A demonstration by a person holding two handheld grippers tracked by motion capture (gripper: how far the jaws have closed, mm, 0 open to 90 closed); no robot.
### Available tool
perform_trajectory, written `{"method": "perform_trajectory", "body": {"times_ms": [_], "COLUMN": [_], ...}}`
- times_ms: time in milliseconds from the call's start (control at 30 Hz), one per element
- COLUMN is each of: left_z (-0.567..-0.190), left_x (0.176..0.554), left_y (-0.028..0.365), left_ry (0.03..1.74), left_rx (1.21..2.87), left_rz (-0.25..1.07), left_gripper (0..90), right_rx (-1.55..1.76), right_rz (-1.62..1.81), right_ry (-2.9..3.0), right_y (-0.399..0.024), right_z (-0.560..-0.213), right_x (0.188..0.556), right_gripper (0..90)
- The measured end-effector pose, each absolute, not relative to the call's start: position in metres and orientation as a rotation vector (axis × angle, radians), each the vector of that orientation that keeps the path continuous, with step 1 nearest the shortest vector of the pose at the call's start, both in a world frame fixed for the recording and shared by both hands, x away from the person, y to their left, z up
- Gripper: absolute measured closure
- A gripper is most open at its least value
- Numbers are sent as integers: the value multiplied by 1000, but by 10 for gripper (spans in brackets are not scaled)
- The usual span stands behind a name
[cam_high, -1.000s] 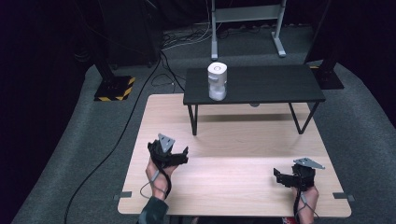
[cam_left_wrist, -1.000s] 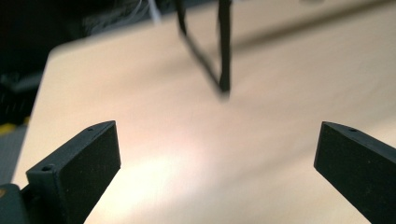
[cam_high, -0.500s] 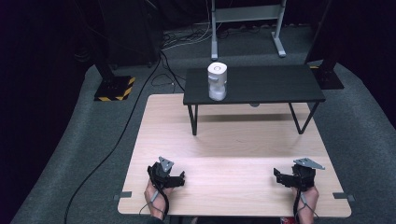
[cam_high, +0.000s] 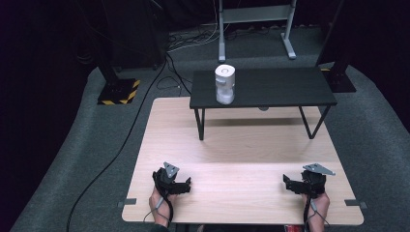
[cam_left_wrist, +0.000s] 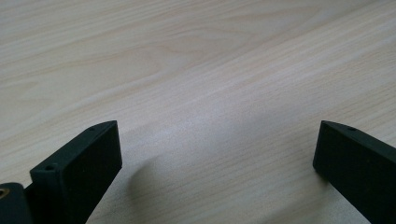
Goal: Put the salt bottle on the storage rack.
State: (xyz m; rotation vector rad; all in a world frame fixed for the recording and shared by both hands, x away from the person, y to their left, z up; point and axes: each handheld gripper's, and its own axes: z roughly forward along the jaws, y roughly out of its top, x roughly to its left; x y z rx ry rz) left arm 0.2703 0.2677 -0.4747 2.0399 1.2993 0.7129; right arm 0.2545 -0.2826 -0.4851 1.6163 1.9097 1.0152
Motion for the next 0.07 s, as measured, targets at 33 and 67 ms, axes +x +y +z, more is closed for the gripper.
{"method": "perform_trajectory", "body": {"times_ms": [33, 67], "left_z": [-475, -475], "left_x": [270, 270], "left_y": [267, 267], "left_ry": [1300, 1300], "left_rx": [2039, 2039], "left_rz": [713, 713], "left_gripper": [6, 6], "right_rx": [1617, 1617], "right_rz": [1016, 1017], "right_ry": [1911, 1914], "right_y": [-283, -283], "right_z": [-485, -485], "right_x": [255, 255], "right_gripper": [2, 3]}}
